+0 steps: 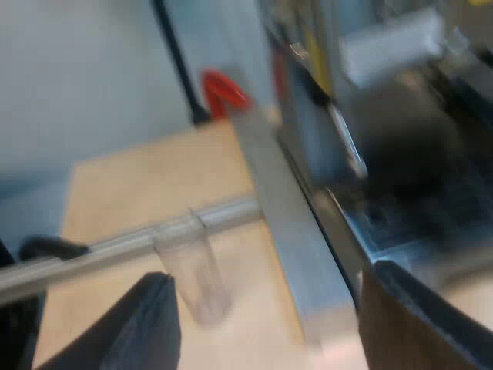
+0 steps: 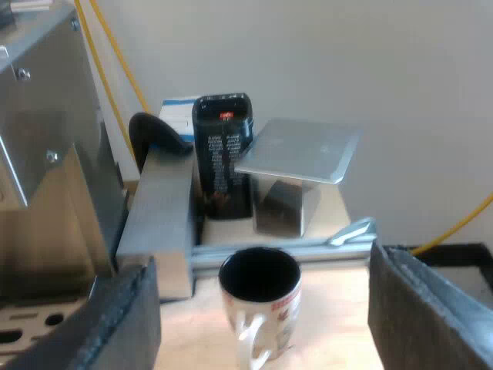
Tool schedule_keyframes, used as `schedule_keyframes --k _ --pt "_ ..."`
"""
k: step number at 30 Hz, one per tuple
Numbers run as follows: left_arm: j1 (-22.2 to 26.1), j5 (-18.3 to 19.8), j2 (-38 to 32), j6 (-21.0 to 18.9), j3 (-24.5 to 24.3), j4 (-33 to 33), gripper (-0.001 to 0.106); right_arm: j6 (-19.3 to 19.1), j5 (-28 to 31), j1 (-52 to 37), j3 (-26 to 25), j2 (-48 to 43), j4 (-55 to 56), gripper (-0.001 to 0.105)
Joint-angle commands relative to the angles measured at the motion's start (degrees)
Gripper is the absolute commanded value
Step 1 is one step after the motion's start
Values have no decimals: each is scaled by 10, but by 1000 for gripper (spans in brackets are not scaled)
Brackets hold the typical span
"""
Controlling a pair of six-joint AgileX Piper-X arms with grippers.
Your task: Put the handle in the coffee machine
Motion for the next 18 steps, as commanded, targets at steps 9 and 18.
schedule_keyframes --k 9,18 --pt "0 -11 -76 -25 63 -92 54 -7 -77 -1 81 -18 -19 60" --pt "0 -11 -76 -25 114 -91 54 -3 -76 -1 129 -18 -3 60"
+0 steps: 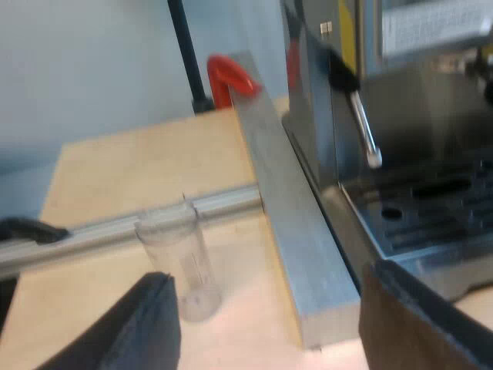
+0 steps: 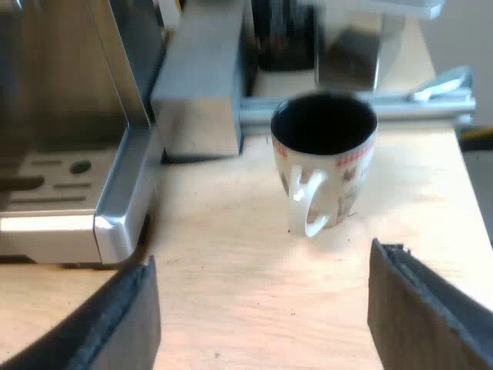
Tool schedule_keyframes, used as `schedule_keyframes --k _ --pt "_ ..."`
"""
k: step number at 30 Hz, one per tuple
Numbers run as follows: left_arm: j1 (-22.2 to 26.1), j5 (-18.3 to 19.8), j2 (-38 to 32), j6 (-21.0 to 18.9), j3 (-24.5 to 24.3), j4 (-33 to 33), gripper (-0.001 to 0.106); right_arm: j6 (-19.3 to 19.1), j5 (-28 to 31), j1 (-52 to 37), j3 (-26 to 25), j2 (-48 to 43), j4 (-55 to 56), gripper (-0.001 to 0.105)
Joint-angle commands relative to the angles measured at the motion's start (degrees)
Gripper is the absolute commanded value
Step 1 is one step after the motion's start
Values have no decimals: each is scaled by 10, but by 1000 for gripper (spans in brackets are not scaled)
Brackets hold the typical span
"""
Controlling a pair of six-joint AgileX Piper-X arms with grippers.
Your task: Put the handle in the coffee machine
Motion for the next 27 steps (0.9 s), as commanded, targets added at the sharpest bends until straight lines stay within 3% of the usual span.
schedule_keyframes --k 1,10,12,14,16,27 --pt "0 -7 -77 -10 15 -9 54 -3 -4 -1 -3 -19 -2 60" --pt "0 -7 -77 -10 46 -8 54 -3 -4 -1 -3 -19 -2 60" --pt "0 -32 -77 -10 44 -2 54 -3 -4 -1 -3 -19 -2 60" --pt "0 -80 -77 -10 41 4 54 -3 -4 -1 -3 -19 -2 60" --pt "0 -97 -77 -10 37 11 54 -3 -4 -1 -3 -19 -2 60" --pt "0 -78 -77 -10 31 22 54 -3 -4 -1 -3 -19 -2 60"
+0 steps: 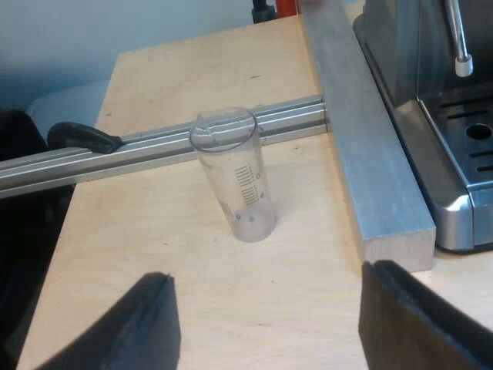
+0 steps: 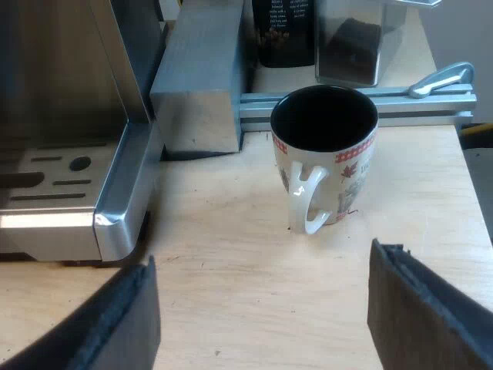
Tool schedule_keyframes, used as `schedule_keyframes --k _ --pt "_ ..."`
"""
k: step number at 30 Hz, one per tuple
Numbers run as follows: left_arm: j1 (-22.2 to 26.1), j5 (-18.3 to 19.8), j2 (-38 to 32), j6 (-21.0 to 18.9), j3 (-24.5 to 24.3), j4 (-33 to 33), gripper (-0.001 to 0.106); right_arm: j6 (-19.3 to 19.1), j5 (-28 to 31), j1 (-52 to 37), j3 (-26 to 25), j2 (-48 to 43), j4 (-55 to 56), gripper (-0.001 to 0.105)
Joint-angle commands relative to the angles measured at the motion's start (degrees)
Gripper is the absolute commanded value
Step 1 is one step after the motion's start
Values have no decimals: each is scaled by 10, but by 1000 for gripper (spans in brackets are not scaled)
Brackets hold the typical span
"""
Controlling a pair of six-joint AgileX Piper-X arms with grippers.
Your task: Put the handle in the coffee machine
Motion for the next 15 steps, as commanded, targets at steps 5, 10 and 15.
schedule_keyframes --k 5,10,15 --pt "0 10 -77 -10 -7 2 54 -3 -4 -1 -3 -19 -4 60" --pt "0 10 -77 -10 -8 2 54 -3 -4 -1 -3 -19 -4 60" --pt "0 10 -77 -10 -8 2 54 -3 -4 -1 -3 -19 -4 60"
